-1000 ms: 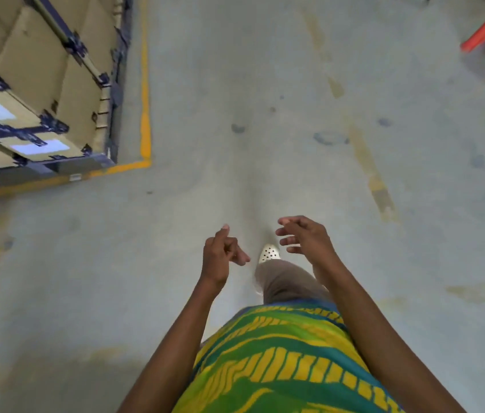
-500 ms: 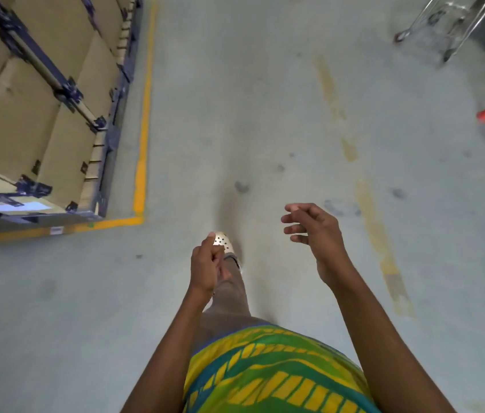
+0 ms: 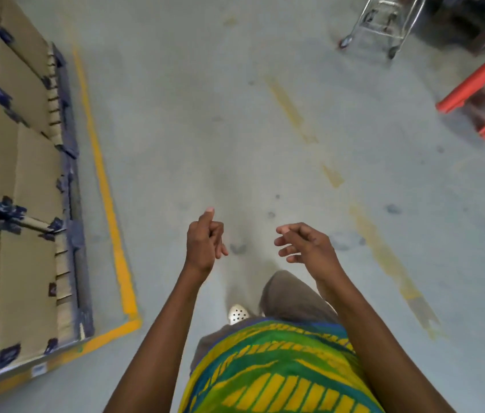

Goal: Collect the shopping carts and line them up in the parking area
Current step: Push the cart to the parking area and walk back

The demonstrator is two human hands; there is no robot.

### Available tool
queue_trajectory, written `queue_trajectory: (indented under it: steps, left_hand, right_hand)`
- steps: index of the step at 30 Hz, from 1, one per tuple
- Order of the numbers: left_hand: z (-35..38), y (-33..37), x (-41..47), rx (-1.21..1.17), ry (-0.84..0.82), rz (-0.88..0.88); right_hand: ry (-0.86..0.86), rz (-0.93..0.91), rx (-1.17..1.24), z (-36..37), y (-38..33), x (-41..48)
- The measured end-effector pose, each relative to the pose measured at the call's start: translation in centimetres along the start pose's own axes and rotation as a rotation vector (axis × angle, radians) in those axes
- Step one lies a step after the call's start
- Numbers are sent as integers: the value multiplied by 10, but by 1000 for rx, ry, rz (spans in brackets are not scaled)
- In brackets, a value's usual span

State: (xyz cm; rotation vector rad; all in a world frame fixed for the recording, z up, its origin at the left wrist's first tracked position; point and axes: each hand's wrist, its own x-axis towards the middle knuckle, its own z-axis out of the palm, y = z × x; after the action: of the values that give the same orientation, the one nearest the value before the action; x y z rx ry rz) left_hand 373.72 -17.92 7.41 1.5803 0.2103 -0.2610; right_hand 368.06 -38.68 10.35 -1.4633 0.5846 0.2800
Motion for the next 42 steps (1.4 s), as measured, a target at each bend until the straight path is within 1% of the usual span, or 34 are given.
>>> queue_trajectory:
  steps: [3,6,9,12,15,18,22,25,28,31,36,39,42]
  left_hand:
    - [-6,7,73,-30,-29,-19]
    - [-8,11,150,-38,-20,-40]
    - [-11,25,230,-27,0,-33]
    - [-22,53,314,-35,33,-23]
    - [-37,91,392,-66,81,-26]
    - [-48,127,462,-111,144,5]
    - [-65,154,559,-163,224,6]
    - [-75,163,643,-167,237,-4]
    - [-84,177,739,-170,211,-5]
    - [-90,208,834,-164,151,4]
    - [-67,292,979,-108,-86,9]
    - [-38,331,1047,-28,-231,-4]
    - [-11,352,1104,9,-328,-15]
  right_hand:
    - [77,29,5,14,-28,69]
    - [97,55,21,37,-57,147]
    - [36,44,29,64,-101,233]
    - [-25,-11,14,86,-173,319]
    - [-16,-89,-3,102,-254,392]
    - [-22,-132,-13,123,-314,456]
    - [-74,-104,-44,163,-359,533]
    - [-109,-67,-59,195,-379,593]
    - [-114,-63,-75,224,-406,664]
    - [-46,-82,-67,243,-452,733]
    - [138,-132,51,248,-543,811]
    - [270,-107,115,239,-570,844]
    - [359,-51,177,228,-582,881]
